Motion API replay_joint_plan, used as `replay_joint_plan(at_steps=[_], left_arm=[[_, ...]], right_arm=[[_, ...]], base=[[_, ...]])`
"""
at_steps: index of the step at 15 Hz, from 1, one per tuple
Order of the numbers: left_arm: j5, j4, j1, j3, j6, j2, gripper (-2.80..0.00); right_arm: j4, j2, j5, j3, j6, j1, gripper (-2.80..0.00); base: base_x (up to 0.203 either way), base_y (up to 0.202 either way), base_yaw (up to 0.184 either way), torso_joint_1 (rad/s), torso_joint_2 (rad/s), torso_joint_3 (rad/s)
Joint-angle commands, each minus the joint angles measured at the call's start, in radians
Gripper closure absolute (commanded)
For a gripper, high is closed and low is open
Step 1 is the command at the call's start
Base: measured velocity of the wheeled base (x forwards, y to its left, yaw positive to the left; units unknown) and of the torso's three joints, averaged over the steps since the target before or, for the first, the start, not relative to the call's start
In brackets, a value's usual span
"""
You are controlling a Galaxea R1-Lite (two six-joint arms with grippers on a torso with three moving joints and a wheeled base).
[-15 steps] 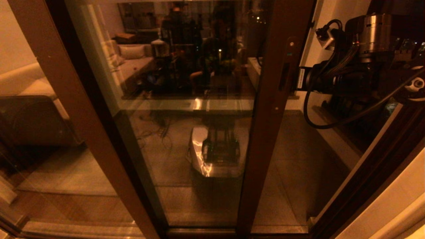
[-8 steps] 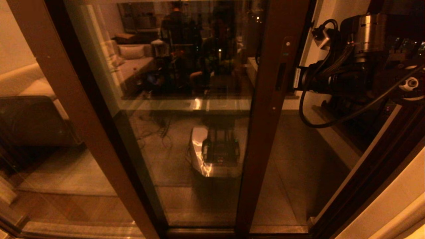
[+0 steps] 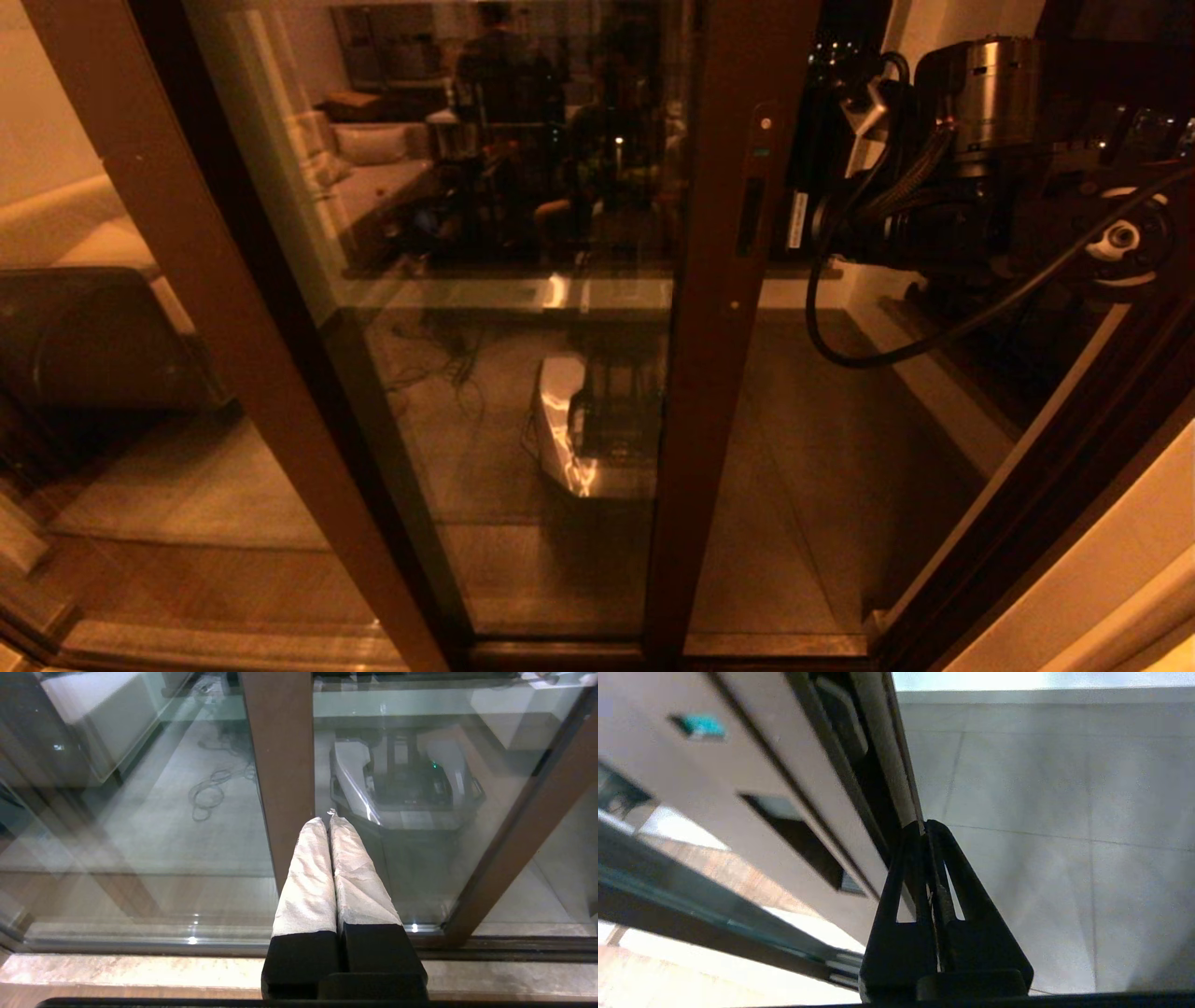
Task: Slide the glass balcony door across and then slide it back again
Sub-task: Open the slid door
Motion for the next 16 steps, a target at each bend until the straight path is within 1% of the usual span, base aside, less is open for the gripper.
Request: replay_joint_plan(at_steps=[1,5,11,14,16], left_arm=[[0.000,0.000,0.001,0.000,0.000,0.000,0.00],[0.000,0.000,0.001,0.000,0.000,0.000,0.00],[0.000,0.000,0.001,0.000,0.000,0.000,0.00],[0.000,0.000,0.001,0.000,0.000,0.000,0.00],[0.000,0.000,-0.001,0.000,0.000,0.000,0.00]], right_arm=[[0.003,0.009,-0.008,-0.003,0.001,0.009,0.00],[0.003,0.028,-0.042,-0.027,0.001,0.035,0.00],[0.002,0.041,-0.049,-0.030,0.001,0.072,0.00],[0.003,0.056,-0.075,-0.051,0.002,0.088,0.00],[0.003,0.056,-0.075,-0.059,0.015,0.091,0.00]], base=[[0.000,0.000,0.000,0.000,0.00,0.000],[0.000,0.000,0.000,0.000,0.00,0.000],[0.000,0.000,0.000,0.000,0.00,0.000],[0.000,0.000,0.000,0.000,0.00,0.000],[0.000,0.000,0.000,0.000,0.00,0.000]])
